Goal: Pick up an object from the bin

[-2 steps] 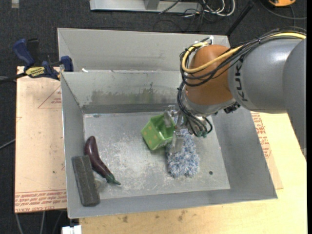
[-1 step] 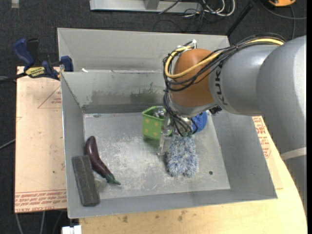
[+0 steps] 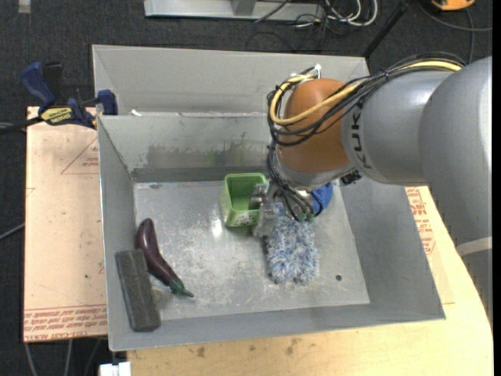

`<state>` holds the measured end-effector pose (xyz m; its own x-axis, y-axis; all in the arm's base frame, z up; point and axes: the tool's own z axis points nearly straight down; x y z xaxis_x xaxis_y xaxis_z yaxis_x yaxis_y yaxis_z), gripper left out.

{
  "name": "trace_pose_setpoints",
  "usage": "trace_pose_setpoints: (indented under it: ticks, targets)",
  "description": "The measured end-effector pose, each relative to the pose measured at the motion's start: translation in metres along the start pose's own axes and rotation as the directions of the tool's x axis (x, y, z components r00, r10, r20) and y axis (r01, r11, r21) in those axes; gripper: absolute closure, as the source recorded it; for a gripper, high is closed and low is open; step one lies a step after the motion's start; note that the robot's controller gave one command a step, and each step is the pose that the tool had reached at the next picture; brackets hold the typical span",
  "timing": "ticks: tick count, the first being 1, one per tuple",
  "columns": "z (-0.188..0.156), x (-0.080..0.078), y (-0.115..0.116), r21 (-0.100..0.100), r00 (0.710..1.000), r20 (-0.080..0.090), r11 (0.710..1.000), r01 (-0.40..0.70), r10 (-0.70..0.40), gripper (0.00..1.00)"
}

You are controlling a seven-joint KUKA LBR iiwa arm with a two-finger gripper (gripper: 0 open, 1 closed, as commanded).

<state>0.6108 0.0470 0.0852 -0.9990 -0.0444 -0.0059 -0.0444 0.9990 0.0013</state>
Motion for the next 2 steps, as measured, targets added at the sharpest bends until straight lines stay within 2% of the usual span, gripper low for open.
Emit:
trace_pose_setpoints:
  ticks: [1, 2]
  targets:
    - [0.0, 0.0, 0.0, 0.0, 1.0, 0.0, 1.0, 0.0, 0.0, 1.0]
    - [-0.203, 0.011, -0.007, 0.001, 1.0, -0.006, 1.0, -0.027, 0.028, 1.0]
